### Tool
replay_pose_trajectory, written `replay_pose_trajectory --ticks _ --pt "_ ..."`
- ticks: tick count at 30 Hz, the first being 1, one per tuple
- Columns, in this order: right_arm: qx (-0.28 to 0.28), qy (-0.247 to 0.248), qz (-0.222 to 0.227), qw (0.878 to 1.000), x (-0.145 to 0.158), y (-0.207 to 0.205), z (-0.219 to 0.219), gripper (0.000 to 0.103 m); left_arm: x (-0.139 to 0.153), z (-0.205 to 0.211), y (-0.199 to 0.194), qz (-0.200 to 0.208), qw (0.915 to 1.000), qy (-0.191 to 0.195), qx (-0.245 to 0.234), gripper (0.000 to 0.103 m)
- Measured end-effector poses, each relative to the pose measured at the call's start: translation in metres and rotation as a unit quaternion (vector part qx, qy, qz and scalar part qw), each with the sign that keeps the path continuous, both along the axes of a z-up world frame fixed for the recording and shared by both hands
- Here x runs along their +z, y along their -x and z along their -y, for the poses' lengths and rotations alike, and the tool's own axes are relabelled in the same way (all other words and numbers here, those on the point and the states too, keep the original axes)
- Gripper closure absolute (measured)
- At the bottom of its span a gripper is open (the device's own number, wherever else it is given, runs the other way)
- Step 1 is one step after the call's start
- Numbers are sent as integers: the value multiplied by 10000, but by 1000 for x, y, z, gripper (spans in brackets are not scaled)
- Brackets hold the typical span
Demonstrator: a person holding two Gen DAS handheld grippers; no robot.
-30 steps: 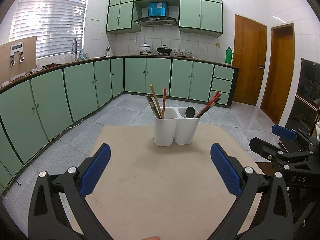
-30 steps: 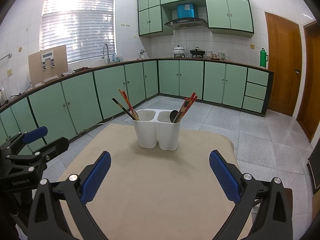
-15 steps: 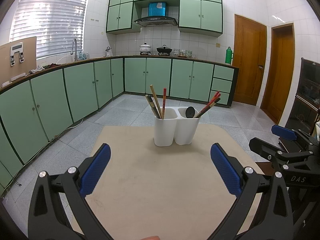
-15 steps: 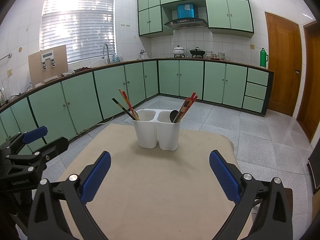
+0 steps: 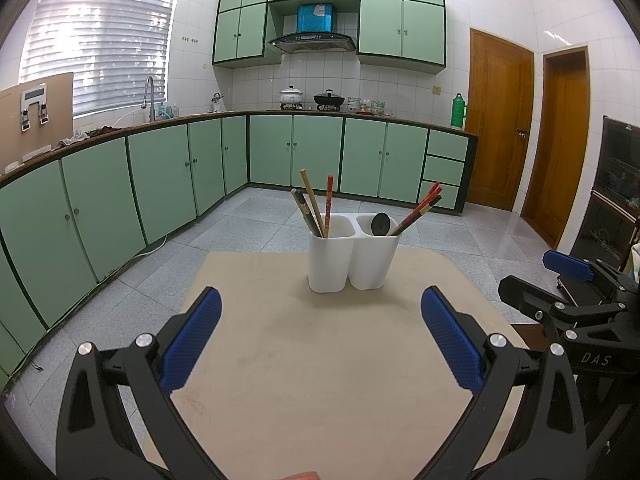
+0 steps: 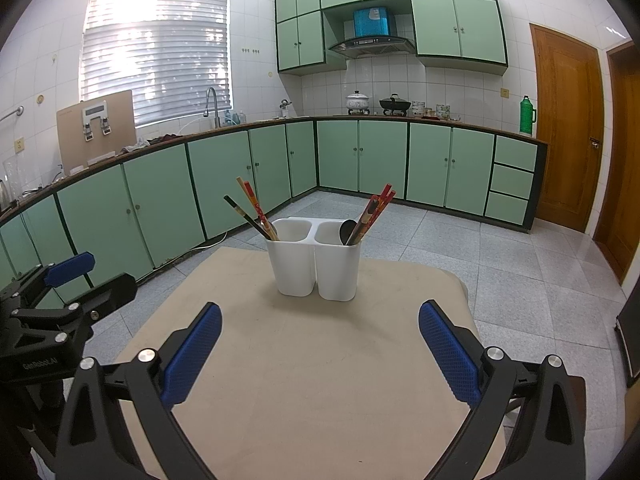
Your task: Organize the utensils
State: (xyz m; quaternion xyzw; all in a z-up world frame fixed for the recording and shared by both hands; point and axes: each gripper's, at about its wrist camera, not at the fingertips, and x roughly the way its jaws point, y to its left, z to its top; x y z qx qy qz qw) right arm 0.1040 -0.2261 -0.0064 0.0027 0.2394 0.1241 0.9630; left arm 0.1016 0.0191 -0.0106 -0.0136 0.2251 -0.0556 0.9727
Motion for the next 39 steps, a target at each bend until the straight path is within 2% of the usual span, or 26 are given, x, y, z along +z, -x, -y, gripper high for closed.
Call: replay_pose_trajectory --ticks 39 --pt "-6 12 -22 10000 -2 -1 4 6 -1 -2 -3 -21 10000 -4 13 6"
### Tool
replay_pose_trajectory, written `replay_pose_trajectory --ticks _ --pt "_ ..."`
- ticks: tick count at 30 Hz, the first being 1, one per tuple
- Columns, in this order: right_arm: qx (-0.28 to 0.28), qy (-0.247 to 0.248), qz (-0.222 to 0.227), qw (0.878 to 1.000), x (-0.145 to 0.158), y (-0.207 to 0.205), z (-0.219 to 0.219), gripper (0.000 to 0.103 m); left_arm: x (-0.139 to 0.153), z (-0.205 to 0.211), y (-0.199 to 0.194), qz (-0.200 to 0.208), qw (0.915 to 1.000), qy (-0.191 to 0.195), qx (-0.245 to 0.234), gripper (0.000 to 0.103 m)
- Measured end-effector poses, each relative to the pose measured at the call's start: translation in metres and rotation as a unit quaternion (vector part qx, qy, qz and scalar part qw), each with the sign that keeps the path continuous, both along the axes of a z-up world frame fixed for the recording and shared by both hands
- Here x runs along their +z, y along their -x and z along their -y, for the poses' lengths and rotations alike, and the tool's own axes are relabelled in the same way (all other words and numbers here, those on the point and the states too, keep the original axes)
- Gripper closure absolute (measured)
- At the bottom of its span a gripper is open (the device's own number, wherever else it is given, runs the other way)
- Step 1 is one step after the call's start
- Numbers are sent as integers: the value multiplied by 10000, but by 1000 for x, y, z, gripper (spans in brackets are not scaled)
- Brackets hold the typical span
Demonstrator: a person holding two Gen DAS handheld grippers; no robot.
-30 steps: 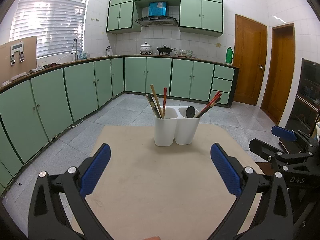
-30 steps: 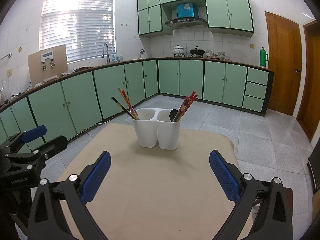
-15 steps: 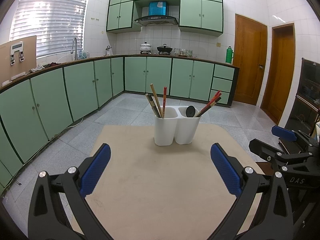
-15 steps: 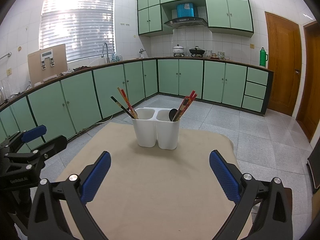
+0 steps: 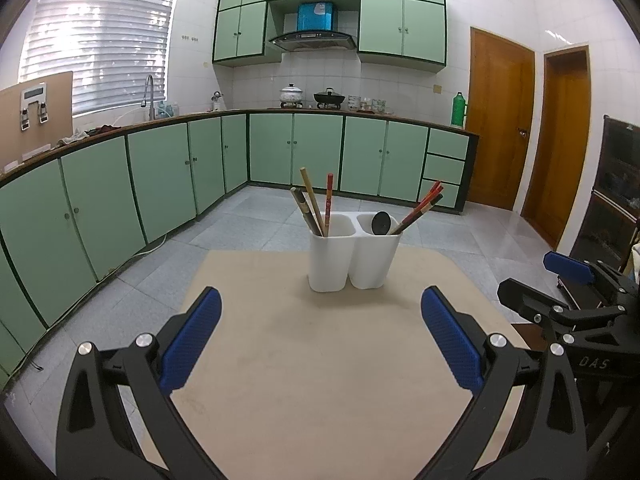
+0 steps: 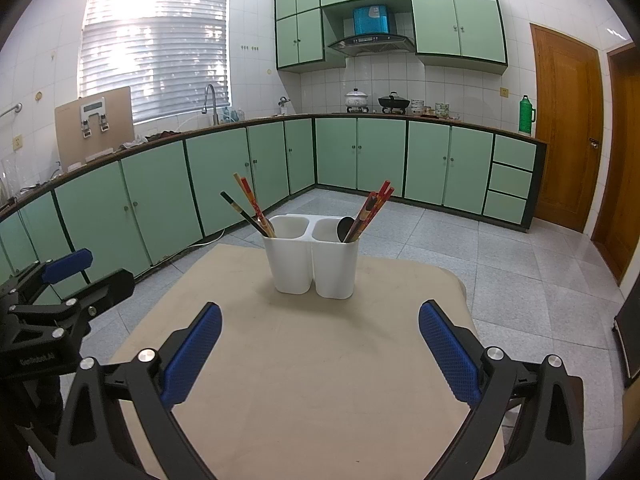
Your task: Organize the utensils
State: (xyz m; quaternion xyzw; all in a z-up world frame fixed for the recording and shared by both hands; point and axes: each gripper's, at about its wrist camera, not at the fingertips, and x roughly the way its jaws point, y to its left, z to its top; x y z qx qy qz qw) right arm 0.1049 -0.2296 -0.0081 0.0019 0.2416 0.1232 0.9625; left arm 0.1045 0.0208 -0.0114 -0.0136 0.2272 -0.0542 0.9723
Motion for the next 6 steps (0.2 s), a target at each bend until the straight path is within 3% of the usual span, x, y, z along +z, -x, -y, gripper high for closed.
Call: replay_pose_trajectory --ticks 6 --pt "-4 -2 3 10000 0 -1 2 6 0 0 0 1 10000 -3 7 6"
